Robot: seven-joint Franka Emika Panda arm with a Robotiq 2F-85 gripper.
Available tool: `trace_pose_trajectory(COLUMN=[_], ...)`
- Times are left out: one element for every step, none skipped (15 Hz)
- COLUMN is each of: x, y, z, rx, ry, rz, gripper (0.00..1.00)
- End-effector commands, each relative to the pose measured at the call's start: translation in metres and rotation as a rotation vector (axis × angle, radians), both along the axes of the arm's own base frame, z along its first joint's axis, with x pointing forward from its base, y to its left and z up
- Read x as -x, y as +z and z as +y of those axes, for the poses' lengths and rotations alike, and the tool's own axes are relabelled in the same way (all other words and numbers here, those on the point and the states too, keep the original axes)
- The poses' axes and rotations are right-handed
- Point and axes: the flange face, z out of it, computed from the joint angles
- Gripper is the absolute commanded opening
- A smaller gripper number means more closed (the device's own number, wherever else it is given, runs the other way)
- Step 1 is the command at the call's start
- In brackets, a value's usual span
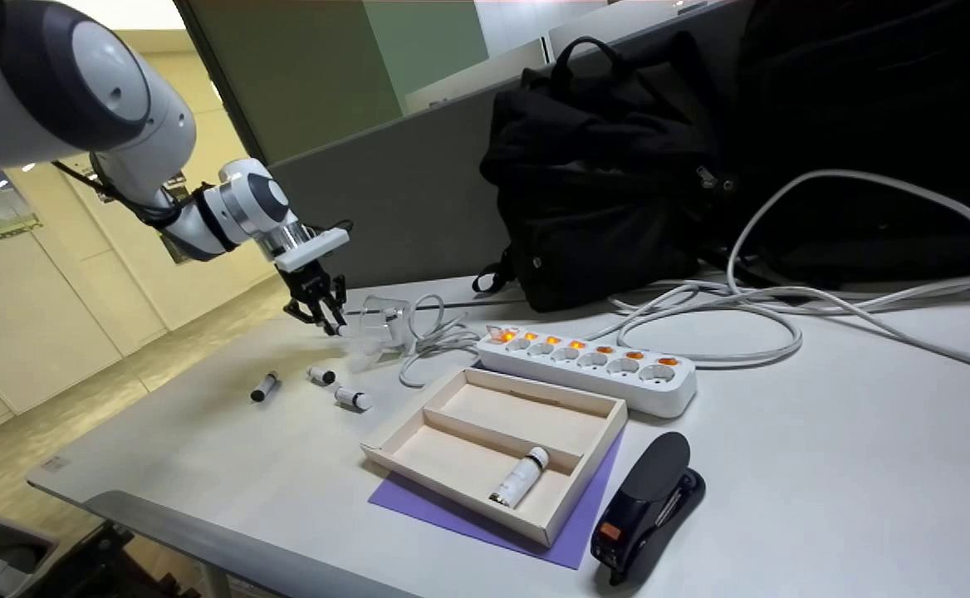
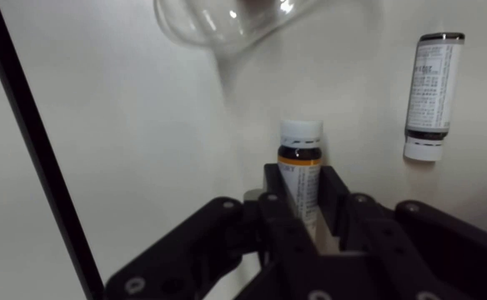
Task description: Remove the bottle from the bowl and put it on the table
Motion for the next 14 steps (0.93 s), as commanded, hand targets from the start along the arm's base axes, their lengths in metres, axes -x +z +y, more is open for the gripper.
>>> trace_pose_trajectory(x=[-0.004, -0.003, -0.002, -0.001, -0.001, -0.001, -0.001, -0.002, -0.002, -0.002, -0.002, -0.001, -0.001, -0.003], y=[-0.009, -0.012, -0.015, -0.017, -0.019, -0.021, -0.023, -0.026, -0.029, -0.032, -0.035, -0.036, -0.037, -0.030], z=[0.018, 0.021, 0.023, 0.025, 0.026, 0.027, 0.026, 0.025, 0.024, 0.023, 0.023, 0.022, 0.022, 0.022], rx=[-0.008, -0.008, -0.011, -0.015, -0.018, -0.021, -0.024, -0.027, -0.029, -0.028, -0.029, -0.027, -0.022, -0.022], ry=[0.015, 0.019, 0.021, 0.022, 0.023, 0.023, 0.022, 0.021, 0.018, 0.017, 0.016, 0.016, 0.017, 0.019], rz=[-0.030, -0.028, -0.027, -0.026, -0.024, -0.021, -0.015, -0.007, -0.004, 0.002, 0.008, 0.015, 0.025, 0.028], gripper=[0.07, 0.07, 0.07, 0.07, 0.07, 0.07, 0.07, 0.07, 0.07, 0.07, 0.07, 0.07, 0.51, 0.53])
